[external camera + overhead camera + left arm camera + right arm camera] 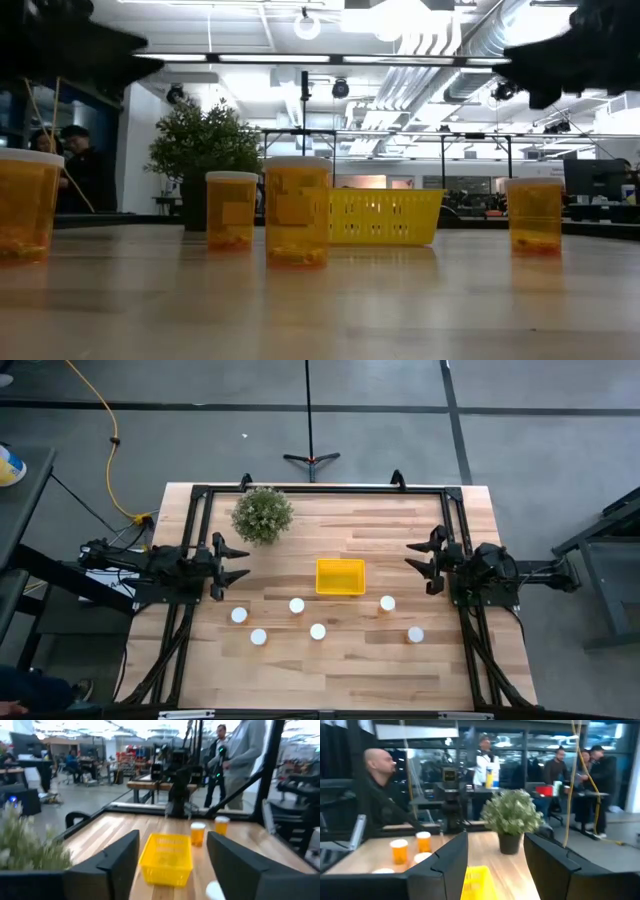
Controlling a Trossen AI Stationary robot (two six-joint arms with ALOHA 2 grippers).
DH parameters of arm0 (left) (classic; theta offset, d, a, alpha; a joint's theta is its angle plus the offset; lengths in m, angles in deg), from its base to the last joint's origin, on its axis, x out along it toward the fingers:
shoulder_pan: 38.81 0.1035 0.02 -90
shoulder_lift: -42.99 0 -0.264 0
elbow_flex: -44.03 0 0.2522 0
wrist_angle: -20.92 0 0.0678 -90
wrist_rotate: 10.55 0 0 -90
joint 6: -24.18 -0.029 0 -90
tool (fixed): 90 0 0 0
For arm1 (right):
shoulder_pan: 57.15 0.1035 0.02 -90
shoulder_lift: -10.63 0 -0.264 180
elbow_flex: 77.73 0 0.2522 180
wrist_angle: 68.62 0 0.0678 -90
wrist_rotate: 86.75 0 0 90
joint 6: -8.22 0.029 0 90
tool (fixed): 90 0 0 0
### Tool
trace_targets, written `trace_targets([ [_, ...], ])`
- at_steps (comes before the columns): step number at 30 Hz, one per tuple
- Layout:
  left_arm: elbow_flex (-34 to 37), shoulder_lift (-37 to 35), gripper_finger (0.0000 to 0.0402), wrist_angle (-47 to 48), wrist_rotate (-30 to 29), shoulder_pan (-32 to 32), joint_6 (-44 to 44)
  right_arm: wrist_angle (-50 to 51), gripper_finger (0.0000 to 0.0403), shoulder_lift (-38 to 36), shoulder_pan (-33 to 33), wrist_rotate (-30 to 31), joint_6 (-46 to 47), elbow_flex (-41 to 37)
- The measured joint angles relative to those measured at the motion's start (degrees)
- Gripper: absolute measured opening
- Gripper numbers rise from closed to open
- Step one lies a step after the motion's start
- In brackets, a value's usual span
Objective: Pick and place pill bottles into a basket
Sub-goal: Put the orange pill bottle into the top right corner of the yellow basket
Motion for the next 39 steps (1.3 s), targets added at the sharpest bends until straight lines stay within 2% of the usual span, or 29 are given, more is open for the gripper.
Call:
trace_targets([
  [6,-4.56,5.32,0.0302,0.94,1.27,0.00,-0.66,0.23,0.0186,6.11,-0.03,0.08,-0.86,3.51],
  [11,-7.34,13.20,0.0294,-2.47,6.87,-0.02,-0.01,-0.49,0.0186,13.30,-0.01,-0.74,-0.91,6.43],
  [17,-11.44,22.41,0.0283,-5.73,8.27,-0.02,-0.90,0.06,0.0184,23.72,2.24,-6.29,-0.17,12.36],
  [22,-14.39,27.15,0.0280,-5.55,9.95,-0.04,-0.85,8.84,0.0185,30.37,6.01,-3.71,0.29,19.85],
  [27,-17.19,28.81,0.0280,-2.81,9.97,-0.04,0.02,17.57,0.0179,35.90,10.91,-2.00,0.78,27.18],
  [34,-18.09,28.41,0.0278,-0.26,9.95,-0.04,2.82,40.66,0.0179,42.23,14.29,-5.00,8.97,35.02],
  [39,-18.09,28.43,0.0278,-0.22,9.92,-0.04,2.82,42.42,0.0198,46.97,14.30,-5.35,15.56,36.51],
])
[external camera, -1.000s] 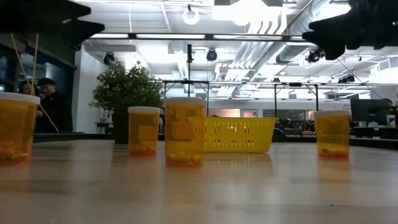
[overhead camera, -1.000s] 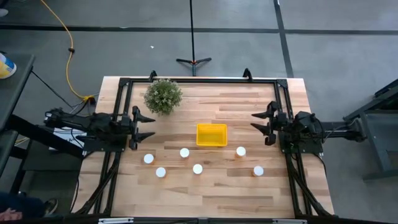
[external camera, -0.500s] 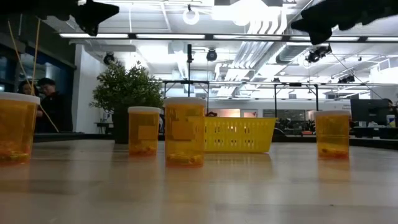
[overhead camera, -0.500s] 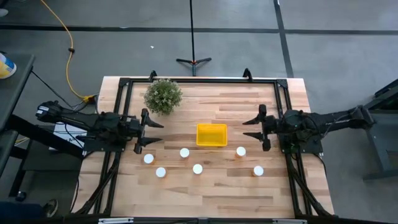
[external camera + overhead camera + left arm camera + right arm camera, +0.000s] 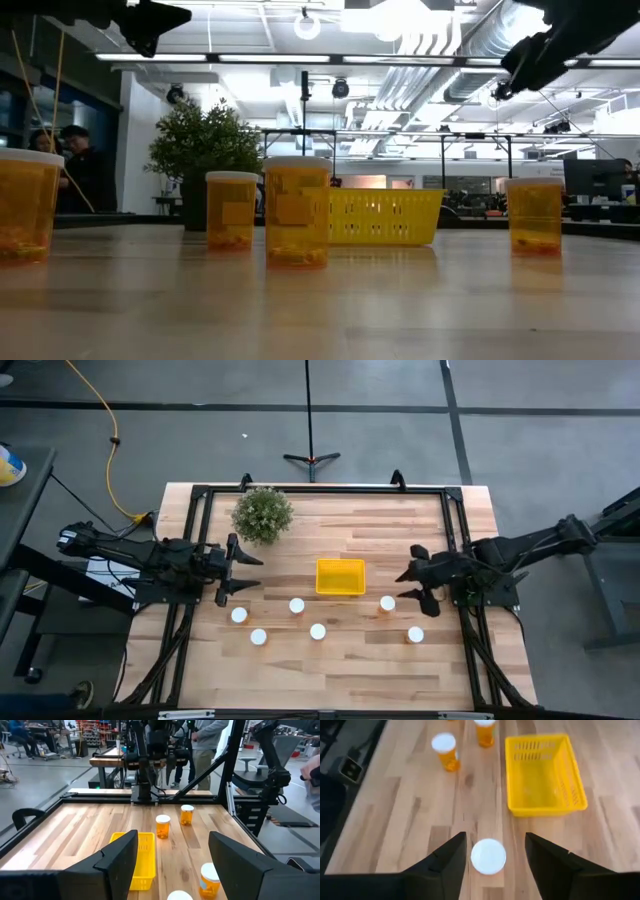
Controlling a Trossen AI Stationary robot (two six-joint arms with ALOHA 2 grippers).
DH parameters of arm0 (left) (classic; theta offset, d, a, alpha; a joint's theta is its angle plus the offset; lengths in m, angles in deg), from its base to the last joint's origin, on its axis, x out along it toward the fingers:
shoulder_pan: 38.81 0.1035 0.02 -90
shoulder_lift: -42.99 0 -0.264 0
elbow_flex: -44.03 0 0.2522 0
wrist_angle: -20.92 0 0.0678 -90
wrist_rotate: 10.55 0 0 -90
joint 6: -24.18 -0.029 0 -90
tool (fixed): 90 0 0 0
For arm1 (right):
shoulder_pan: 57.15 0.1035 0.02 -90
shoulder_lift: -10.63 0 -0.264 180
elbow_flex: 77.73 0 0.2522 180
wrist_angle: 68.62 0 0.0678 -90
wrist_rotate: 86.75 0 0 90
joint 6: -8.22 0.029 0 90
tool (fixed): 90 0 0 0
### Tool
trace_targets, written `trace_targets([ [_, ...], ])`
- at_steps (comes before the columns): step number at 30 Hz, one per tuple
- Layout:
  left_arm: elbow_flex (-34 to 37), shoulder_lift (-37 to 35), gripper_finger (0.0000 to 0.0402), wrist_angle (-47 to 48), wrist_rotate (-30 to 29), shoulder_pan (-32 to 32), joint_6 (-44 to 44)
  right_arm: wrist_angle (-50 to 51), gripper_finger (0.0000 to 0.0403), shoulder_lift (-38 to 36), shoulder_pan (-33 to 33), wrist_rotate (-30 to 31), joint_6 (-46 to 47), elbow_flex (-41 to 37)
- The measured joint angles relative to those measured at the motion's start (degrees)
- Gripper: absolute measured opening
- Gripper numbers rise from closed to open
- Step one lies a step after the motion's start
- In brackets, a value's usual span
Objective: Pick and place pill bottles into a basket
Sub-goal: Put the orange pill bottle into the top right corner of the yellow basket
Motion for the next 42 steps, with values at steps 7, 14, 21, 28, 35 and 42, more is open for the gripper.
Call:
trace_targets([
  [7,0.00,-0.01,0.0276,0.57,-0.15,0.00,0.21,-3.09,0.0261,7.16,1.08,-4.21,3.76,0.28],
  [14,0.00,0.00,0.0275,0.90,-0.64,0.02,0.23,0.90,0.0270,12.03,2.13,-2.44,6.98,2.45],
  [21,0.00,-0.02,0.0275,0.90,-0.82,0.02,0.22,0.83,0.0271,17.88,2.19,1.22,5.10,2.60],
  [28,0.00,0.00,0.0275,0.90,-1.68,0.04,0.22,0.70,0.0271,21.95,2.19,1.71,3.97,2.60],
  [35,0.00,-0.01,0.0275,1.19,-1.74,0.02,0.23,-0.16,0.0271,22.99,2.19,1.68,3.95,2.60],
  [42,0.02,-0.02,0.0275,2.49,-1.85,0.02,0.24,-0.95,0.0271,22.99,2.19,1.90,1.55,2.60],
])
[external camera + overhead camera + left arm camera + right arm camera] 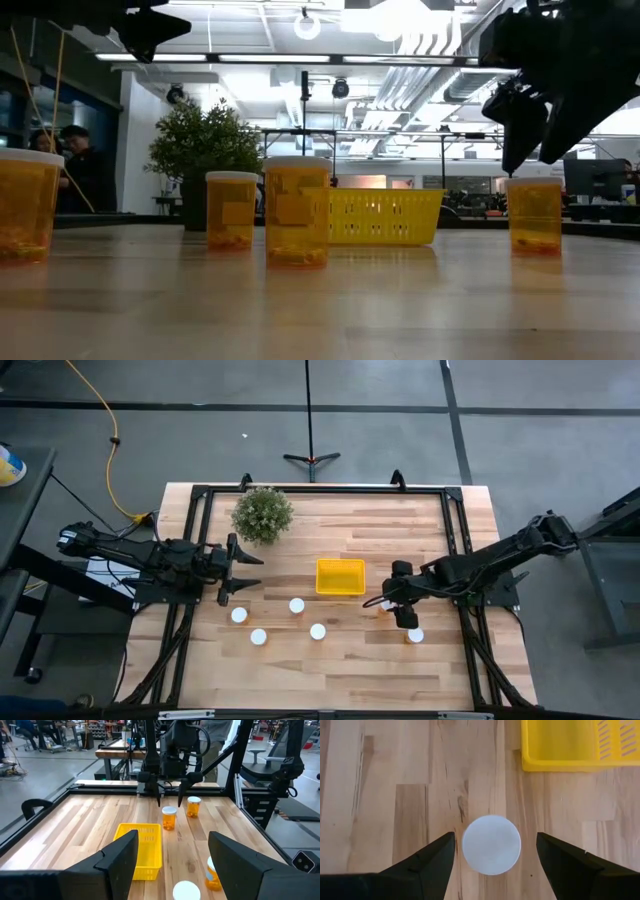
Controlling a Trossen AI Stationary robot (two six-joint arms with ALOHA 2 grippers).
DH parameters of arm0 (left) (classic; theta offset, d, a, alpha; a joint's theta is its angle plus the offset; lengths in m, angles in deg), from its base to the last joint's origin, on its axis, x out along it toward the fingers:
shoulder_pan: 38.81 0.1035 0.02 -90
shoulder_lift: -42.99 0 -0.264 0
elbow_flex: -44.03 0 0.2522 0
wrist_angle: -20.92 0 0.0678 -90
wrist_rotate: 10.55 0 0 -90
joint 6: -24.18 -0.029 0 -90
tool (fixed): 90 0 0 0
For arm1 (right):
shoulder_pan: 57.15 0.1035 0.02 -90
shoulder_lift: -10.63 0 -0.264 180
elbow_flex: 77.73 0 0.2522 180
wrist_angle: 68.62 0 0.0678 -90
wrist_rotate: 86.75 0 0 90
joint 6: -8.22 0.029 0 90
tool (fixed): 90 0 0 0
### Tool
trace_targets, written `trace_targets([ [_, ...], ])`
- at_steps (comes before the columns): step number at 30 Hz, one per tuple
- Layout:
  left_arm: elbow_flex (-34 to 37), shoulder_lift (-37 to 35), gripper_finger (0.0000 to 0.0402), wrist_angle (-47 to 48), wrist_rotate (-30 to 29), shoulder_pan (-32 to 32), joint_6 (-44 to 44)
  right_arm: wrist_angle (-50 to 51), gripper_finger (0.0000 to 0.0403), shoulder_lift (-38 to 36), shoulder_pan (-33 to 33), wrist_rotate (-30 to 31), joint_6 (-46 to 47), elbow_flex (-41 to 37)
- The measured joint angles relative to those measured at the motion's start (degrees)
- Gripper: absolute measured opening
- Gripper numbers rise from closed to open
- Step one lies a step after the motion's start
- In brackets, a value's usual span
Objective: Pick and place pill bottles into a basket
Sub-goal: Put the orange pill bottle into the top right corner of the yellow basket
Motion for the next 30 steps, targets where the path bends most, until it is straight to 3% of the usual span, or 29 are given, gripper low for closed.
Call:
trace_targets([
  [30,0.02,0.02,0.0275,-0.17,-0.46,0.01,0.00,-3.86,0.0271,10.79,1.22,0.02,-1.63,-0.05],
])
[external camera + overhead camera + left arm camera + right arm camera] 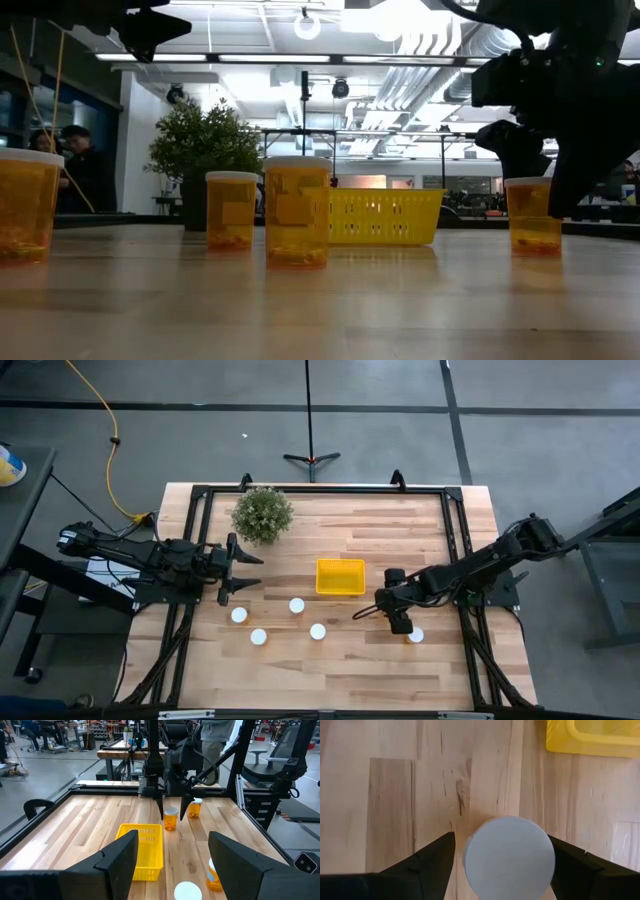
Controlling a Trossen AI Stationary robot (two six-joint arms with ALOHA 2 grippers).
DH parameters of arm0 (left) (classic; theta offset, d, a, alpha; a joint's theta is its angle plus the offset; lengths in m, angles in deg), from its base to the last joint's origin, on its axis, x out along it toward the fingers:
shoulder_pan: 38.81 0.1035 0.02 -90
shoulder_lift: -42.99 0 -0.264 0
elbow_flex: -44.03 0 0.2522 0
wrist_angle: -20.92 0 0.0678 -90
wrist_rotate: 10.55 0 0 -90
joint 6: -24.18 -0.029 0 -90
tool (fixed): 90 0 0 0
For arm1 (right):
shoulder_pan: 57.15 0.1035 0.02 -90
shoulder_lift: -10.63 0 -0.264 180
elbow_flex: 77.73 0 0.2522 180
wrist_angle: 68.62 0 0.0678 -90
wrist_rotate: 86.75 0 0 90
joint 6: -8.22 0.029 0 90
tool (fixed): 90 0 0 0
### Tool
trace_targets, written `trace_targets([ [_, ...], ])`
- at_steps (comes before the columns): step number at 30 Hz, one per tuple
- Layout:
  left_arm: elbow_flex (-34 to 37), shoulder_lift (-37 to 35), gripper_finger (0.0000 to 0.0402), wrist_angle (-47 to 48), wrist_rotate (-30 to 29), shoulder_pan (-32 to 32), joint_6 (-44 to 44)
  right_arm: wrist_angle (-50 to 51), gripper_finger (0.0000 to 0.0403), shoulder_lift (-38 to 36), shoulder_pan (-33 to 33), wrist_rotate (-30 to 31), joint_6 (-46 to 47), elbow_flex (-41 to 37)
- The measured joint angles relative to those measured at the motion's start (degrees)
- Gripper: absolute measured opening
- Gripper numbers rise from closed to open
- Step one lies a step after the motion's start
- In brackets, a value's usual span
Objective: Pick and place pill bottles into a basket
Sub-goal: Put the orange pill bottle into the top right corner of the yellow basket
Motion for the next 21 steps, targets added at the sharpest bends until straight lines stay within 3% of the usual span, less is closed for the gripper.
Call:
trace_targets([
  [15,0.00,-0.02,0.0275,0.01,0.02,-0.01,-0.02,0.00,0.0270,0.01,-0.15,-0.03,0.02,0.01],
  [21,0.00,0.00,0.0275,0.01,0.02,-0.01,-0.02,0.00,0.0242,0.01,-0.15,0.35,0.02,0.01],
])
